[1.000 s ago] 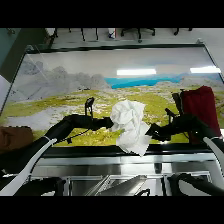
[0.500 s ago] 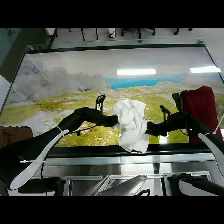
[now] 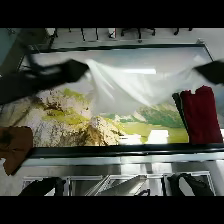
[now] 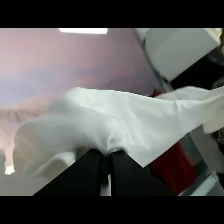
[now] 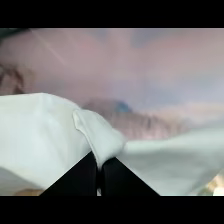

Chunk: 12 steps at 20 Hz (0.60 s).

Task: Fold the shirts.

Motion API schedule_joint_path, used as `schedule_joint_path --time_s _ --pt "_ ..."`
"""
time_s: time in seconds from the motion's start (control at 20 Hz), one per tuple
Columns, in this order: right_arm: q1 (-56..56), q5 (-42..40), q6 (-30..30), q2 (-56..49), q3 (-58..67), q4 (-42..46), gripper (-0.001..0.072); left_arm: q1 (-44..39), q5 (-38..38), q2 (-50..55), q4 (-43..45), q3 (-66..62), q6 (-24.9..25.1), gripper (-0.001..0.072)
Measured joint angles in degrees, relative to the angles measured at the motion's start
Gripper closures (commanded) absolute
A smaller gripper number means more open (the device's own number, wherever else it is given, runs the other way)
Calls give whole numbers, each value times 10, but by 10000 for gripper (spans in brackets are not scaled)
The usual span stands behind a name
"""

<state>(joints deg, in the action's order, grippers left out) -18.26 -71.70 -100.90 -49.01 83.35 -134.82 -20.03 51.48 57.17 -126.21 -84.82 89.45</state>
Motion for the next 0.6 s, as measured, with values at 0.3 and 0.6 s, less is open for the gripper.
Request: schedule_joint_path --time_s 0.3,0.6 --pt "-21 40 6 89 217 21 687 58 56 -120 53 -159 6 694" --pt "-20 17 6 44 224 27 687 155 130 -131 108 -144 6 694"
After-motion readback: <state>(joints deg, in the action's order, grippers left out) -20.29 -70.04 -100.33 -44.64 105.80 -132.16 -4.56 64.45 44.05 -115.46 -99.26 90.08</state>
